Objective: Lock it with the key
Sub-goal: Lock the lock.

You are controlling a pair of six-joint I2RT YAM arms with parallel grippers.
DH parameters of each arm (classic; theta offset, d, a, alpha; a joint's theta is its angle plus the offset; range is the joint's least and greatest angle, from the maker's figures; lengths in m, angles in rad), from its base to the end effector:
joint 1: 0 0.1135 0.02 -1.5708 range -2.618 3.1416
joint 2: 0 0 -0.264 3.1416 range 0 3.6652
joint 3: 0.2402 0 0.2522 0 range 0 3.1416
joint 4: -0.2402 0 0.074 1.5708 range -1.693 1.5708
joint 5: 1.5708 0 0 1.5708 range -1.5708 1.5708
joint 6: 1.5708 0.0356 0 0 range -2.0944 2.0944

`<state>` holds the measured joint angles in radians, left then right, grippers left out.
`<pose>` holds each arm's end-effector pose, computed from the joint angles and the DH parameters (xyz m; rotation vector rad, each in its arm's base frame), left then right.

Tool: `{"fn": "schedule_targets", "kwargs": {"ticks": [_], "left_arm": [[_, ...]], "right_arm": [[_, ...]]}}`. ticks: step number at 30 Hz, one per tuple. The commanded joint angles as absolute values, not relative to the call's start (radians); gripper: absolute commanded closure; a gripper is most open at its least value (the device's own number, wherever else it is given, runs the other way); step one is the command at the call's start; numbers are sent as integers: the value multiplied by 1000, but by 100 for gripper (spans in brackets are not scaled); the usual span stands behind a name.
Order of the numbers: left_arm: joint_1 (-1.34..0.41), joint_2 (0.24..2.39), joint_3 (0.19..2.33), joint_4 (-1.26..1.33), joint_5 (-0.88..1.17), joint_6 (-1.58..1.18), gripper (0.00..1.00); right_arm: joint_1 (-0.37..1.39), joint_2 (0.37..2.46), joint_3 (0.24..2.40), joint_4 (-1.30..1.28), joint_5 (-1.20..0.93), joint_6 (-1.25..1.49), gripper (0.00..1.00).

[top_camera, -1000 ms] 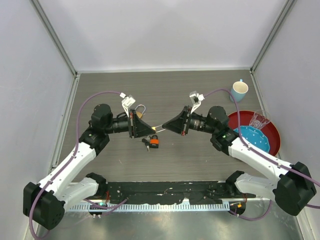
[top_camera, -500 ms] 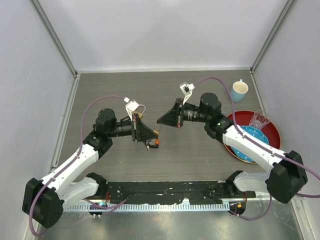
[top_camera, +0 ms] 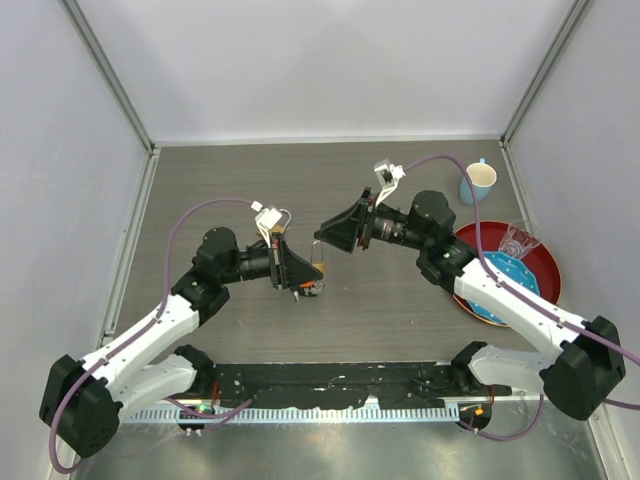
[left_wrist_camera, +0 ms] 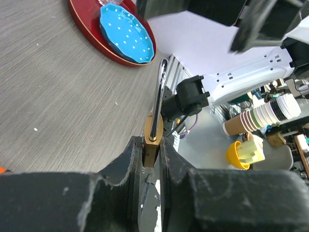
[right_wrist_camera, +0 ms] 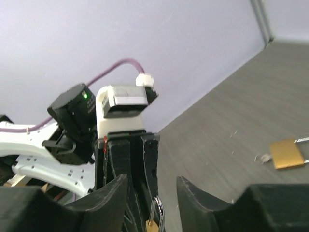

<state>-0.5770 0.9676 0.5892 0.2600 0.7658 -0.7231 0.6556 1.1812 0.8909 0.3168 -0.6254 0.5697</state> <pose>0.1701 -0.1401 0.2844 0.5170 1.8645 -1.5633 0.2048 0.1838 0.3478 -0.6193 1.6280 1.4134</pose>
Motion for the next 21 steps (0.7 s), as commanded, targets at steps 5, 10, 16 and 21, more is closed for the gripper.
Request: {"fn": "schedule_targets", "kwargs": {"ticks": [5,10,16,21], "left_arm": [[-581,920,574,390,718,-758,100],[-581,928,577,403,735,-764,100],[-581,937,580,429,758,-781,100],[-581,945,583,434,764,-788,100]], "right_arm": [[637,1108,865,364,-554,555,28],[637,1150,839,422,-656,589,28],[640,1203,799,552,-742,660,33],[657,1232,798,592,-758,673,49]]}}
